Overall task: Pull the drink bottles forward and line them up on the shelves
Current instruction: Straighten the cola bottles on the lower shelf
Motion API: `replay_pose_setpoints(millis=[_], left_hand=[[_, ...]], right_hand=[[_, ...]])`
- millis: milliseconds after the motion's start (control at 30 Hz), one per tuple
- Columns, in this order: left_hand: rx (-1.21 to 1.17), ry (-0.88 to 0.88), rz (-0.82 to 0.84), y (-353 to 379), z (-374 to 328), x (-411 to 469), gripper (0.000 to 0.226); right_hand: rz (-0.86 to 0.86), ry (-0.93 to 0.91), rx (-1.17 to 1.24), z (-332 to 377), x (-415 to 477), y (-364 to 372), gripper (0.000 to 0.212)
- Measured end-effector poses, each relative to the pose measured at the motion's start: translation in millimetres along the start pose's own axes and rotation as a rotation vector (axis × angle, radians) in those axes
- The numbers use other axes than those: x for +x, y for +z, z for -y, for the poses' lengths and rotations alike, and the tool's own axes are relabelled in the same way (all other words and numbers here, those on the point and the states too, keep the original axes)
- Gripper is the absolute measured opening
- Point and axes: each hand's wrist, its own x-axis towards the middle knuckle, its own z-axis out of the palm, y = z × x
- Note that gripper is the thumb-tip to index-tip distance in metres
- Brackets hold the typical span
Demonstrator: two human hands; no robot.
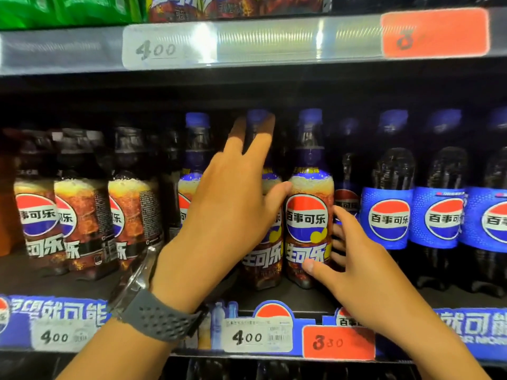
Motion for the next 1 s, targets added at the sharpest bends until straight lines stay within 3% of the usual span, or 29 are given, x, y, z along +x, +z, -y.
replay_pose_setpoints(millis=[100,167,267,333,400,533,700,833,900,1000], left_hand=[[-0.098,0.075,-0.239,-17.5,26.7,-17.3,0.057],[-0.116,-0.026,-0.348,-21.8,51.7,-32.4,0.056],[-0.246,-0.264,-0.169,-13.1,70.6,-43.8,0.079],[-0.333,-0.304,-0.056,-5.2,75.8,-43.3,0.078],[-0.387,-0.338,0.001,3.2,81.5,-39.1,0.062],[-0.458,-0.388,0.038,9.4,86.8,-38.4,0.042],[-0.476,-0.36,-0.034,5.9,86.7,-44.4,0.049],[-0.59,-0.424,0.047,4.7,92.2,-52.7,0.06],[-0.627,-0.441,0.126,5.3,95.8,-58.0,0.058],[-0.636,-0.446,0.101,6.2,97.5,-64.1,0.051]], right_hand=[[-0.168,-0.031,-0.167,9.9,-12.1,3.5,0.098],[-0.327,-0.127,-0.291,24.1,-16.9,3.6,0.089],[-0.452,-0.296,-0.334,54.1,-10.4,5.0,0.063],[-0.454,-0.357,-0.305,77.6,2.9,10.0,0.056],[-0.429,-0.365,-0.242,99.1,23.2,13.5,0.052],[-0.412,-0.229,-0.444,126.1,76.0,8.1,0.043],[-0.234,-0.067,-0.569,131.3,115.1,4.2,0.045],[-0.236,-0.026,-0.461,128.5,117.7,-3.5,0.044],[-0.255,-0.029,-0.434,129.6,116.7,-7.6,0.045],[-0.246,-0.029,-0.442,131.4,115.1,-6.6,0.046]])
